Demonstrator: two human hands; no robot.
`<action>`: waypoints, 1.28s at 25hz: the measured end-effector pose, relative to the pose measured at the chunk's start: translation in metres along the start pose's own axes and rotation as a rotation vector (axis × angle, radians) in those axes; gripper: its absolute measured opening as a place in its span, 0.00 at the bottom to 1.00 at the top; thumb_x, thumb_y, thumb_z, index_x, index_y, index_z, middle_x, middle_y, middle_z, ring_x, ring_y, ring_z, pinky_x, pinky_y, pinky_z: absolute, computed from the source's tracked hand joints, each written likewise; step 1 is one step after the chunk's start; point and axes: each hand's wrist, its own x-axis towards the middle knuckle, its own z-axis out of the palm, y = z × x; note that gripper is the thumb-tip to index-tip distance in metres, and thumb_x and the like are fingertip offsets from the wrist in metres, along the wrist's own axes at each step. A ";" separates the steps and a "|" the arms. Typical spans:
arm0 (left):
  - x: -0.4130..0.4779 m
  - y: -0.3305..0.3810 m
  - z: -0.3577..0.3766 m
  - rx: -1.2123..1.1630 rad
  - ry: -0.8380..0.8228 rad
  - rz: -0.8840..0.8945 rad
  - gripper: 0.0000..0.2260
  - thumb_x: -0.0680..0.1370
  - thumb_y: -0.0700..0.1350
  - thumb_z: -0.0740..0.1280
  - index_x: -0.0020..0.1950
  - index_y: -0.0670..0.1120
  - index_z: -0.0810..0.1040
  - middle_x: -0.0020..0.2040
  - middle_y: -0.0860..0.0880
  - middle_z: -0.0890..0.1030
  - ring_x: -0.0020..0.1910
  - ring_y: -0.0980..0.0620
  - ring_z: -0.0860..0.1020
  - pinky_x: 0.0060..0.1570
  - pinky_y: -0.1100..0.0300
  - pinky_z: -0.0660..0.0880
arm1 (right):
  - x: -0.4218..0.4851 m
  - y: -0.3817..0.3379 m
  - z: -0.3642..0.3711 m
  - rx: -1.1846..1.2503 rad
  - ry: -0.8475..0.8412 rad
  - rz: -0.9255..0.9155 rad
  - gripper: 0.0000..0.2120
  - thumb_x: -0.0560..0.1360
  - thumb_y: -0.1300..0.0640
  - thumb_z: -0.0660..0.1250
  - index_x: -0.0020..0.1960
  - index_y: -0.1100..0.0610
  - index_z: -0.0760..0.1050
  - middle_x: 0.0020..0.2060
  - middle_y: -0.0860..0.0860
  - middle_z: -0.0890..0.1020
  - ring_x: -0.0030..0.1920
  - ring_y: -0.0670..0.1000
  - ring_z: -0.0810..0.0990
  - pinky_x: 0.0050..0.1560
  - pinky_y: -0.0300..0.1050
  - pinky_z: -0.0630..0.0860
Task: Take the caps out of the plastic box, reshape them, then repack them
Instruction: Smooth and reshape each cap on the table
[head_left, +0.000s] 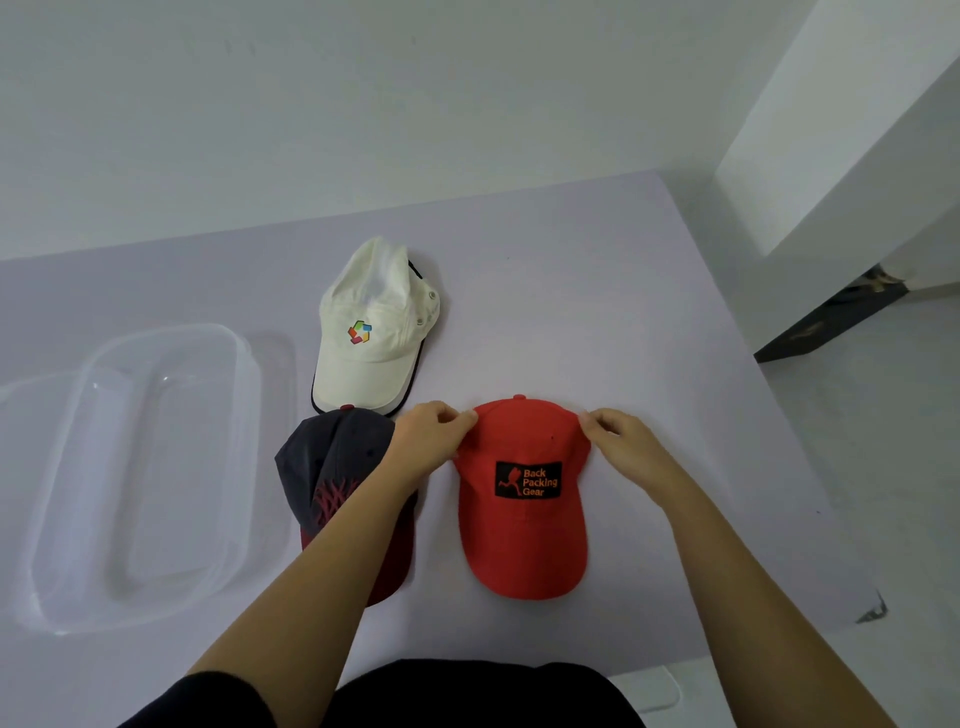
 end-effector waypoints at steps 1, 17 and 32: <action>-0.001 0.000 0.000 -0.064 -0.047 -0.017 0.09 0.78 0.49 0.63 0.46 0.45 0.79 0.34 0.50 0.79 0.31 0.55 0.75 0.32 0.64 0.69 | 0.000 -0.001 0.002 0.002 -0.029 0.006 0.11 0.78 0.48 0.59 0.43 0.51 0.76 0.38 0.42 0.77 0.42 0.43 0.74 0.48 0.39 0.68; 0.001 0.006 0.013 0.020 -0.006 -0.021 0.07 0.81 0.42 0.57 0.48 0.41 0.71 0.30 0.48 0.74 0.27 0.50 0.76 0.30 0.60 0.73 | -0.004 -0.008 0.018 -0.124 0.056 -0.049 0.13 0.81 0.50 0.52 0.47 0.58 0.67 0.32 0.50 0.71 0.32 0.48 0.69 0.37 0.44 0.67; 0.001 0.045 -0.085 0.067 0.180 0.153 0.15 0.80 0.46 0.54 0.51 0.38 0.77 0.42 0.43 0.81 0.29 0.53 0.82 0.33 0.62 0.75 | 0.007 -0.077 0.027 -0.062 0.269 -0.356 0.11 0.77 0.52 0.62 0.56 0.53 0.76 0.52 0.46 0.78 0.49 0.45 0.77 0.49 0.35 0.70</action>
